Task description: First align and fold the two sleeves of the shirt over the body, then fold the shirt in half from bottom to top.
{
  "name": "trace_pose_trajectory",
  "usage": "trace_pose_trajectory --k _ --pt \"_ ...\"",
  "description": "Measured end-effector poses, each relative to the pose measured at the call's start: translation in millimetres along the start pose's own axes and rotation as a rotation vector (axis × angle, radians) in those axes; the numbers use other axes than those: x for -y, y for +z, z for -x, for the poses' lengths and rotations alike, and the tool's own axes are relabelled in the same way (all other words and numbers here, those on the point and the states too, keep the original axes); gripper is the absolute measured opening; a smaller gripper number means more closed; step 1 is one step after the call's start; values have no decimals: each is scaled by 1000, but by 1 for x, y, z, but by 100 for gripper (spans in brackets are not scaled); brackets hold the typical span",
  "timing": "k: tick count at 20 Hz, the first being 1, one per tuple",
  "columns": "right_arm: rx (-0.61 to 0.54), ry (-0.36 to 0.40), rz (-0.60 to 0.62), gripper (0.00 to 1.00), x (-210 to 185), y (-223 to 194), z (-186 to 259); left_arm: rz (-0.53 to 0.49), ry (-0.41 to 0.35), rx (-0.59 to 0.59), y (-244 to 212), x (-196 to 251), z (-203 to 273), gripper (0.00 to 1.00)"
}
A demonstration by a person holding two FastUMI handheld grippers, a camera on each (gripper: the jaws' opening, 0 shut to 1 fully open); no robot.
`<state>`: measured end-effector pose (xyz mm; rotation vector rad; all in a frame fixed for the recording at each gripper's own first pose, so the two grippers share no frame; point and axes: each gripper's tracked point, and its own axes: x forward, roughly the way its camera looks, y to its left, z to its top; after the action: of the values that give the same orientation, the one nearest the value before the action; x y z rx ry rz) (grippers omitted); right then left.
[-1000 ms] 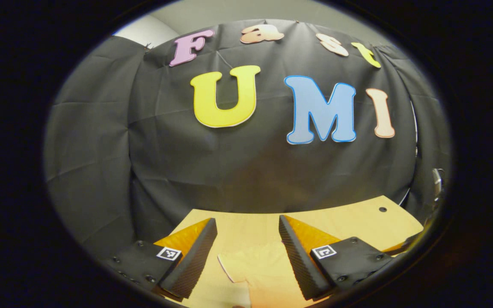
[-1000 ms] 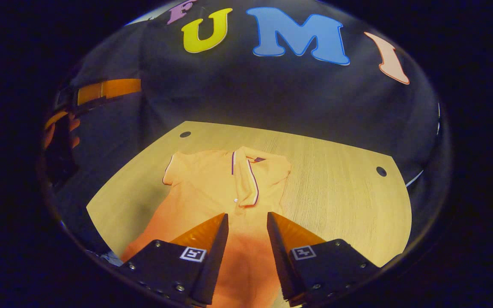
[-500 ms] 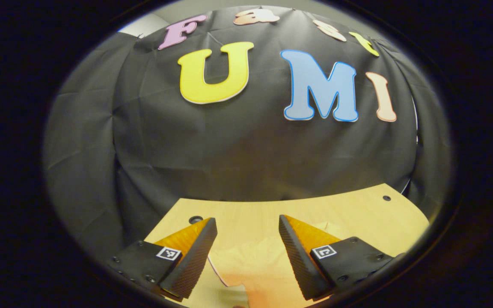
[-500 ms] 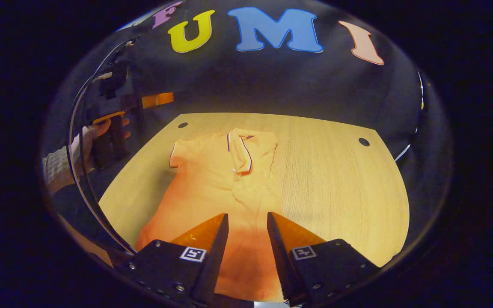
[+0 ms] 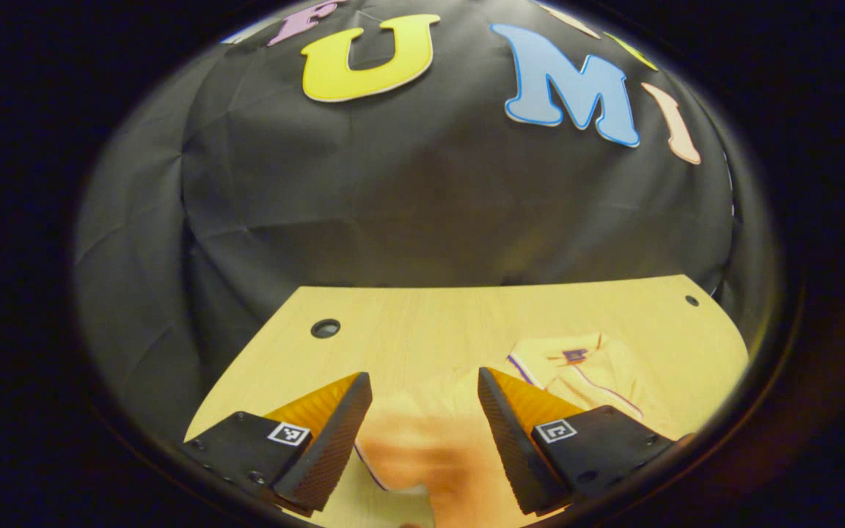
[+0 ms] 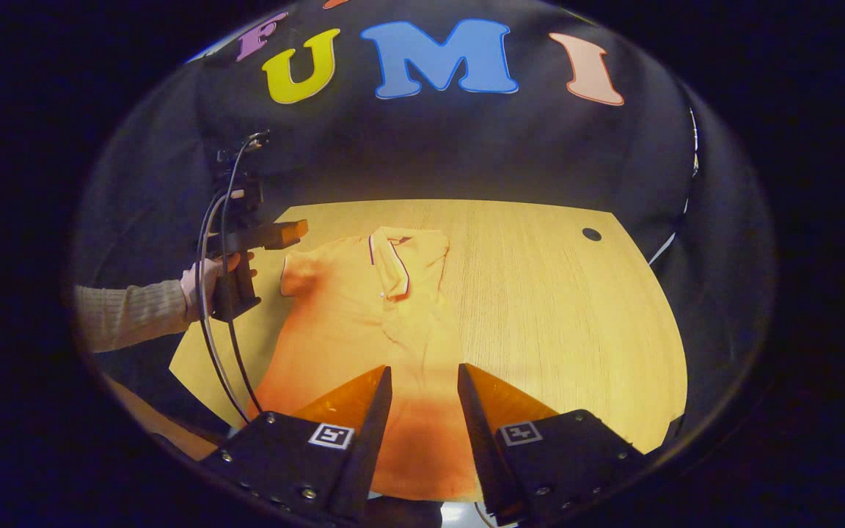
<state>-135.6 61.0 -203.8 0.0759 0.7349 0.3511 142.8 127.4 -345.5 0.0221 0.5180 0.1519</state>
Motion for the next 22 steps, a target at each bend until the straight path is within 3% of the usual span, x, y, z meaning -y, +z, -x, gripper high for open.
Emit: trace_pose_trajectory --k 5,9,22 --pt "-18 -15 -10 58 3 -3 3 4 33 -87 -43 -9 -26 96" --pt "-29 -29 -10 58 5 -3 4 44 104 -120 -65 -30 -33 97" --pt "-64 -55 -28 58 9 -6 3 147 191 -204 -107 -53 -34 97"
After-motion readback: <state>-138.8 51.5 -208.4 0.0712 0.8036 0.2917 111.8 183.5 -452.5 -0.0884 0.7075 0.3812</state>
